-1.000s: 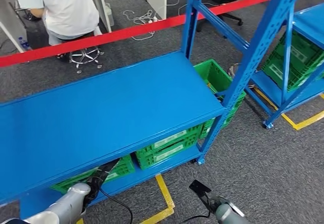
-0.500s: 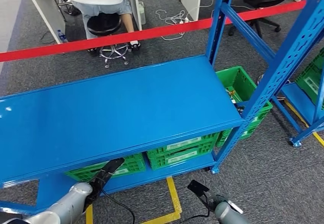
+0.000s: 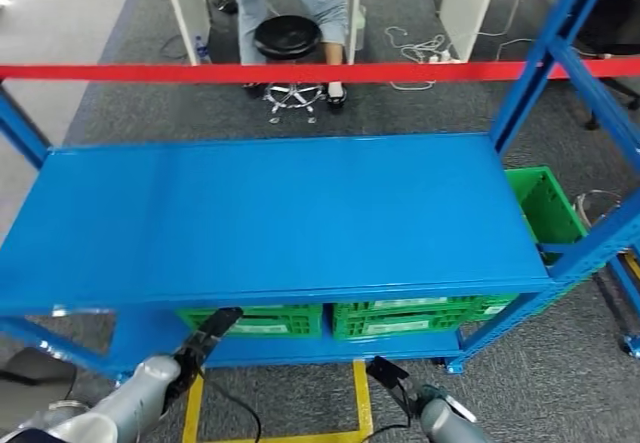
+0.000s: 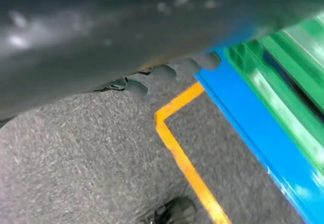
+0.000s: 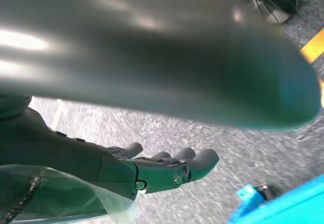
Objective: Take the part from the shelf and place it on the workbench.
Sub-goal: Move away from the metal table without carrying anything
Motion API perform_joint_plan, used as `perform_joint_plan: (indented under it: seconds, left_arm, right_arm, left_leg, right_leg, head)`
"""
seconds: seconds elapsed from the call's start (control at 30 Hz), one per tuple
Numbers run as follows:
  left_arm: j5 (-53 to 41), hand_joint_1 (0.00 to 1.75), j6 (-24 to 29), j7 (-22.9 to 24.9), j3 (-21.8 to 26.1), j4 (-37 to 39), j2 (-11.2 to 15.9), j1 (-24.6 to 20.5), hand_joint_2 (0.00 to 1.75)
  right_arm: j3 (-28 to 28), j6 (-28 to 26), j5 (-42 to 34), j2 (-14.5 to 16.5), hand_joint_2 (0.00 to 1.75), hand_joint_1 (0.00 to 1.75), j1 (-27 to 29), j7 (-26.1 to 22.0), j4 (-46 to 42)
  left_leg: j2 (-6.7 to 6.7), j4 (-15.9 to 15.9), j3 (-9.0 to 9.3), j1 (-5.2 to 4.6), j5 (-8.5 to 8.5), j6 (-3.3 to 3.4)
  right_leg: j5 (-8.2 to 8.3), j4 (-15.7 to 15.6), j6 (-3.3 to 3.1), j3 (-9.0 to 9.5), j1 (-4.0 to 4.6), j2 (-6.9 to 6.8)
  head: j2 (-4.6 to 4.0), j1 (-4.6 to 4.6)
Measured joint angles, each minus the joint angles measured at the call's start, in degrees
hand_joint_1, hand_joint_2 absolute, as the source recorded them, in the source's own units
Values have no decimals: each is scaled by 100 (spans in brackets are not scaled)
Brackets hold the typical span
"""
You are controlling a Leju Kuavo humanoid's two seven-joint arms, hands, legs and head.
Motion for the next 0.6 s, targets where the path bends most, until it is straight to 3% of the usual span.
perform_joint_plan:
  seconds: [0.07,0.1,0.13,0.17,0.2,0.27,0.33,0.4,0.43,0.5,0.57,0.6]
  left_arm:
    - [-21,0,-29,-1,-7,1,-9,-9,0]
    - [-24,0,-44,-2,-11,2,-10,-4,0]
    - [-26,0,-53,-2,-13,3,-8,2,0]
    - [-27,0,-61,-2,-14,4,-7,5,0]
    - [-27,0,-65,-2,-15,5,-5,2,0]
    - [-28,0,-72,-3,-15,5,-4,-9,0]
    - [-27,0,-73,-5,-14,5,-1,-14,0]
    - [-51,0,-66,-13,-14,7,25,-4,0]
    - [-72,0,-50,-17,-16,7,38,-1,0]
    - [-106,0,8,-28,-21,7,55,-17,87]
    - [-108,0,57,-41,-22,7,40,-30,175]
    - [-101,0,56,-45,-22,7,35,-24,175]
  right_arm:
    - [7,11,2,0,0,0,11,0,17]
    - [10,16,2,0,0,0,18,1,25]
    - [15,19,3,0,0,0,22,1,29]
    - [20,20,3,0,0,0,21,0,31]
    - [28,21,4,0,0,0,15,-1,31]
    - [42,22,3,0,0,0,-1,-4,32]
    - [49,28,-3,0,0,0,-9,-12,34]
    - [51,33,-22,7,0,0,-22,-17,35]
    - [51,30,-37,13,0,0,-36,-6,35]
    - [51,20,-66,25,87,0,-62,43,36]
    - [50,7,-101,25,175,0,-59,122,40]
    - [50,4,-132,25,175,0,-52,157,45]
  left_leg:
    - [-163,1,-7,10,7,20]
    - [-247,3,-7,10,6,21]
    - [-333,6,-6,11,6,20]
    - [-418,10,-1,13,6,16]
    - [-503,17,4,18,3,6]
    - [-650,46,-7,23,-6,-40]
    - [-755,62,-48,31,7,-107]
    - [-793,67,-73,46,14,-164]
    - [-706,114,-91,43,-21,-191]
    - [-414,498,-260,38,-254,-250]
    - [-219,1252,-620,57,-603,-294]
    - [-199,1569,-775,77,-704,-313]
  right_leg:
    - [-310,763,27,-382,-19,197]
    - [-355,1006,36,-527,-22,216]
    - [-287,1045,41,-583,-25,224]
    - [-113,857,41,-531,-33,239]
    - [134,472,42,-380,-50,293]
    - [457,-269,36,-44,-93,520]
    - [498,-534,1,99,-102,646]
    - [513,-553,-59,122,-91,580]
    - [520,-560,-96,132,-94,549]
    - [526,-579,-164,152,-108,471]
    - [513,-578,-196,156,-101,389]
    - [506,-577,-203,158,-101,351]
  head:
    - [0,33]
    - [0,34]
    - [0,34]
    - [0,33]
    - [0,34]
    - [0,32]
    - [0,31]
    - [0,32]
    - [0,20]
    - [0,-15]
    - [0,-41]
    - [0,-39]
